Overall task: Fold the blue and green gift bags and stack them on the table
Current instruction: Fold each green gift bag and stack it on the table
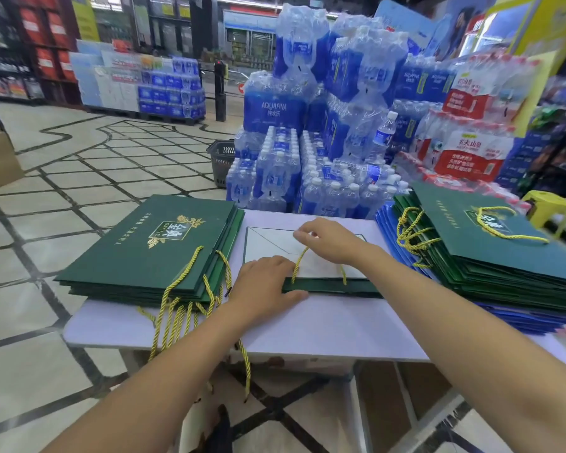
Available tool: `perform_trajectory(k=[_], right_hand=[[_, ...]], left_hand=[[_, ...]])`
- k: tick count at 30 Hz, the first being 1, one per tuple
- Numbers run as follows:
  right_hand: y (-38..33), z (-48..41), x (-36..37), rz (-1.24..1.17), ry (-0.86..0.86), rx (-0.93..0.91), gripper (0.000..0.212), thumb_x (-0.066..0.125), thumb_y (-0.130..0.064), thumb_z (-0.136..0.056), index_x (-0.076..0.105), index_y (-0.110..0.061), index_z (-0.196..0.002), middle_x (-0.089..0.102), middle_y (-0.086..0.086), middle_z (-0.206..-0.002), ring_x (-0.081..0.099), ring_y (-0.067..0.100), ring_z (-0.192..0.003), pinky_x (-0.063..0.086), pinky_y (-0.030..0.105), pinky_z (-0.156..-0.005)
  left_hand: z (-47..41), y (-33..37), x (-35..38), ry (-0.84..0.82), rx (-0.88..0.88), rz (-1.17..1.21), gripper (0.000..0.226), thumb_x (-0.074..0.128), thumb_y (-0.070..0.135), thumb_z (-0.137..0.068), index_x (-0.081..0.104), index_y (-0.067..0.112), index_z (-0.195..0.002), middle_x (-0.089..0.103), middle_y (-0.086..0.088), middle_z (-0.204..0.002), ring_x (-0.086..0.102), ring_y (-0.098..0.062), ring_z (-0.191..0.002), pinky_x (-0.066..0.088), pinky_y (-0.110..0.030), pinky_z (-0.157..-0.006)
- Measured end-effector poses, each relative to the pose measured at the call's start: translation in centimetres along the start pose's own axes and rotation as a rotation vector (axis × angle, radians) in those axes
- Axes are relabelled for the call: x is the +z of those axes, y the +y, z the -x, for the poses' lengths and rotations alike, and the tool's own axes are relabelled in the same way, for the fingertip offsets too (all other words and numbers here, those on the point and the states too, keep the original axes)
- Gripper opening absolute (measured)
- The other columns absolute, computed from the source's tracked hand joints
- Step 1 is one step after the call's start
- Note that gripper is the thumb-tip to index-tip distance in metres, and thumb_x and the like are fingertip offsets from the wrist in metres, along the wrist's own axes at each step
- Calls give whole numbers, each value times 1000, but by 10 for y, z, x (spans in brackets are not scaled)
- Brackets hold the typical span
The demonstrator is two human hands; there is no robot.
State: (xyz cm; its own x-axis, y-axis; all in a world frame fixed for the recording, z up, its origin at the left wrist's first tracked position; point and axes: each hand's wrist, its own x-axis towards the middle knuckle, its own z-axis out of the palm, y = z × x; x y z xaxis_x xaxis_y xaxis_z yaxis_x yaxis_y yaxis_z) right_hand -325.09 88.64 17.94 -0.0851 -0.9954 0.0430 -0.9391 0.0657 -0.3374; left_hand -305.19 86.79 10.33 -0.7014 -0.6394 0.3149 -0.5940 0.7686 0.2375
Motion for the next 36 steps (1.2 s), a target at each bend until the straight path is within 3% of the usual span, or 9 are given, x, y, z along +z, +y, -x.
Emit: perform_trajectory(k=[4,8,11,15,20,23,25,29,36], right_hand=[[-4,48,-2,-9,-100,-54,69,62,-70,-87,53,-32,-144,48,-8,-151,42,13,-138,35,39,-117],[10,83,-5,315,56,-203,69,66,-55,-82,49,-33,-145,55,-7,-140,52,18,-124,47,40,-100],[21,86,-25,504,291,-203,48,62,-28,-78,64,-29,-126,66,-2,-117,61,27,-108,49,41,-84],[10,80,-72,628,653,-229,15,66,-20,-82,71,-28,-94,70,-6,-89,66,27,-90,41,39,-80],[-25,71,-123,609,874,-236,58,70,-18,-81,60,-24,-138,56,3,-143,45,27,-137,26,51,-119],[-44,76,-127,508,913,-236,72,64,-21,-85,42,-21,-154,38,7,-160,31,29,-148,28,51,-121],[-48,79,-114,366,834,-211,71,62,-22,-89,39,-18,-156,35,10,-162,32,31,-149,33,50,-119],[-32,81,-56,-15,356,50,65,45,-48,-103,26,-25,-161,20,5,-169,18,23,-155,22,48,-125],[-5,117,48,84,-2,241,77,20,-75,-98,16,-34,-163,13,1,-171,11,24,-157,12,49,-126]], left_hand=[[-4,7,-12,-8,36,-93,47,44,70,-94,63,32,-114,65,11,-112,62,-18,-106,43,-39,-78],[-13,17,-39,77,68,-182,44,37,66,-102,61,29,-105,69,6,-106,65,-22,-98,32,-36,-68],[-19,27,-67,151,90,-278,49,32,68,-102,58,26,-100,71,3,-100,68,-23,-93,34,-36,-61],[-25,36,-107,165,67,-225,40,45,66,-99,56,34,-121,72,4,-107,69,-25,-98,46,-36,-66],[-33,39,-145,270,-88,124,23,53,39,-103,57,34,-125,69,1,-106,63,-28,-96,49,-39,-74],[-34,41,-144,279,-185,489,21,59,31,-102,60,26,-122,65,4,-108,60,-20,-96,47,-33,-79],[-31,46,-130,262,-302,727,22,59,27,-103,60,20,-124,68,1,-113,64,-20,-100,53,-36,-88],[-10,60,-80,196,-559,1119,12,52,19,-107,59,21,-117,70,-4,-107,69,-26,-97,60,-43,-85],[12,53,-28,22,-638,976,29,53,18,-99,50,19,-127,65,-10,-124,65,-30,-108,56,-50,-96]])
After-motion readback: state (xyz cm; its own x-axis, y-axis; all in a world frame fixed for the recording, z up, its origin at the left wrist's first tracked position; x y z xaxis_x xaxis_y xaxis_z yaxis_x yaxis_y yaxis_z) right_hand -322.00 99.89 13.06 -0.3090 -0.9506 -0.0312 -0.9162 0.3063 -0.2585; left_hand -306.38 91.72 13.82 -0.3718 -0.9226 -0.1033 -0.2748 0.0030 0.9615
